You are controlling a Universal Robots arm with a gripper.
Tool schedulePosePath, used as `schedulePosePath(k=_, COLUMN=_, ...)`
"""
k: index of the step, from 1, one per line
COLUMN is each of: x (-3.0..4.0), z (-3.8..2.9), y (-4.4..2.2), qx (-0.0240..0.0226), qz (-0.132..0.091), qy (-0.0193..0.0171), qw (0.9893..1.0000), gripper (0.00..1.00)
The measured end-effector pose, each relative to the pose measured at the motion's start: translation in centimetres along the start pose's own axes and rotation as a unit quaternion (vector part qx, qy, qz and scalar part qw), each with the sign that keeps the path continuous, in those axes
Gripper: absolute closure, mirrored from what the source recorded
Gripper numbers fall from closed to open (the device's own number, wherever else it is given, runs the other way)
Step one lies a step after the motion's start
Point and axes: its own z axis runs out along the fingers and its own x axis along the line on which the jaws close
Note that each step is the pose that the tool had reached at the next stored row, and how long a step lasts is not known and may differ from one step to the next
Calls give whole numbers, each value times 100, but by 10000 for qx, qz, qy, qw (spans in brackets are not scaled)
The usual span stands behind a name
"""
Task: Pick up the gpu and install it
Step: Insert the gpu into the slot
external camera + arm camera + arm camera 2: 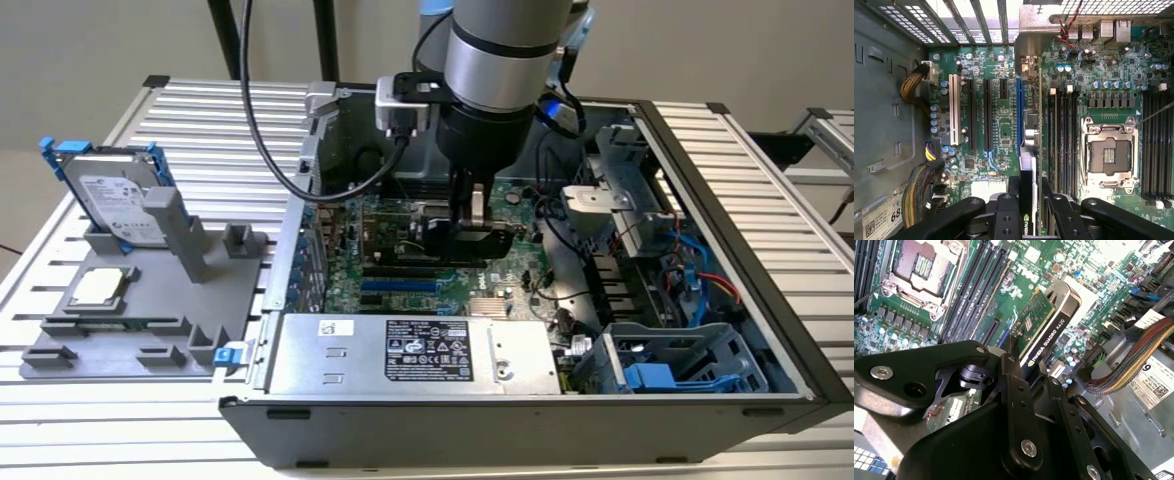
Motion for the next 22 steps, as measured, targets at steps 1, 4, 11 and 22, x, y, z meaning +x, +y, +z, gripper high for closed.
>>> schedulePosePath(k=1, x=2, z=2, y=0, qx=0, qz=0, qy=-1, qw=10000, gripper=100)
schedulePosePath(k=4, x=8, z=8, y=-1, qx=0, qz=-1, qy=0, qw=10000, gripper=100)
schedulePosePath(k=11, x=13, z=28, y=-1, qx=0, qz=0, qy=1, qw=10000, gripper=100)
schedulePosePath(k=22, x=14, z=66, y=14, qx=0, qz=-1, qy=0, qw=10000, gripper=100)
